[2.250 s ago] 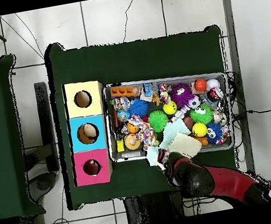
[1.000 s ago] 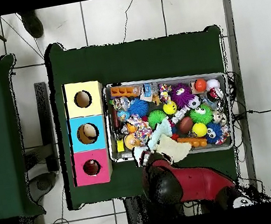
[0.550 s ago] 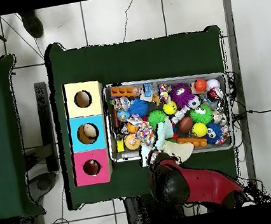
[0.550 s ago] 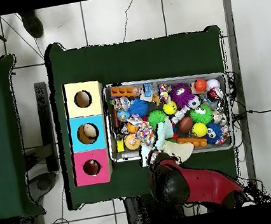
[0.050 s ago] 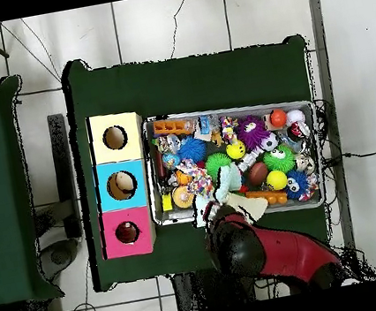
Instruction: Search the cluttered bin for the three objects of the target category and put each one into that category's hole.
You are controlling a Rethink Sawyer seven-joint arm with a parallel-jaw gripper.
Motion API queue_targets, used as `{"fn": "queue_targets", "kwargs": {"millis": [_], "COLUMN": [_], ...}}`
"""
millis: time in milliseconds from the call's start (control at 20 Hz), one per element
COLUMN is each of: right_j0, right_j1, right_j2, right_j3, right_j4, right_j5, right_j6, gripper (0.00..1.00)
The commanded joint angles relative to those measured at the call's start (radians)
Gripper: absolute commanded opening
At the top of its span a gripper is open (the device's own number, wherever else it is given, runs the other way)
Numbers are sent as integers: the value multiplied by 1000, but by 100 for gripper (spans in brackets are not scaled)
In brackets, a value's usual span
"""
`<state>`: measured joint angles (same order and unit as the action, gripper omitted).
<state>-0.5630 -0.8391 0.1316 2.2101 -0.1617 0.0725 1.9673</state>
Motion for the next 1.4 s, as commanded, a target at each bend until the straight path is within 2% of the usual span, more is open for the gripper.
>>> {"fn": "queue_targets", "kwargs": {"millis": [50, 100, 150, 400, 600, 700, 1100, 1400], "right_j0": [-41, -46, -72, -91, -38, -6, 98, 108], "right_j1": [-79, -81, -84, -94, -115, -107, -17, 23], "right_j2": [239, 263, 322, 420, 396, 358, 243, 223], "right_j3": [-13, -15, -14, -29, -68, -100, -234, -267], "right_j4": [100, 99, 94, 112, 145, 146, 199, 192], "right_j5": [10, 18, 32, 37, 77, 90, 54, 28], "right_j6": [178, 163, 137, 128, 130, 117, 143, 125], "gripper": [0, 0, 0, 0, 0, 0, 0, 0]}}
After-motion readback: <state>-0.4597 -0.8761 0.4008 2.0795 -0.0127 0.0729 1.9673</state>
